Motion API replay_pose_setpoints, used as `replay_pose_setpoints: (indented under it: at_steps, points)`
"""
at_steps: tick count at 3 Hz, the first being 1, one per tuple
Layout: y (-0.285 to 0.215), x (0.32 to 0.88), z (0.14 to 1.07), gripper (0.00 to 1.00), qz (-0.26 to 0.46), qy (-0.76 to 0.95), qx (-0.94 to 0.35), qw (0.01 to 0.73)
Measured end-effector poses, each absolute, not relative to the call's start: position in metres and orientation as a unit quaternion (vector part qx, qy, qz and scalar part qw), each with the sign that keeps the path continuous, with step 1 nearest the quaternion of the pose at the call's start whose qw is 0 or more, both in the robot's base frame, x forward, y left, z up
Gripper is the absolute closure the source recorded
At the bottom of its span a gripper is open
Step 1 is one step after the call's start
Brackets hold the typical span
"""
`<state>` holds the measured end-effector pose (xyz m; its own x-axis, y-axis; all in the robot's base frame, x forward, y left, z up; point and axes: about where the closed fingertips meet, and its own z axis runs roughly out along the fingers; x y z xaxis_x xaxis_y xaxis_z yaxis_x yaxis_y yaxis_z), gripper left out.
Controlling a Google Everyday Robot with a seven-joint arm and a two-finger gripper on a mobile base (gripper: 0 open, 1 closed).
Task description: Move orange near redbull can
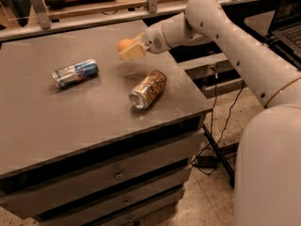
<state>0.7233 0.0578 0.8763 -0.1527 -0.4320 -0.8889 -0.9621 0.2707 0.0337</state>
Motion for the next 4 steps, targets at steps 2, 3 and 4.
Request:
replay_pose_setpoints:
  at_steps: [2, 3, 4]
  points:
    - [0.115, 0.668, 0.879, 1.00, 0.338, 0.667, -0.555, 0.366]
    - [0.132, 0.652, 0.865, 1.00, 0.340, 0.666, -0.564, 0.351]
    - [0.139, 0.646, 0.848, 1.00, 0.335, 0.675, -0.563, 0.340]
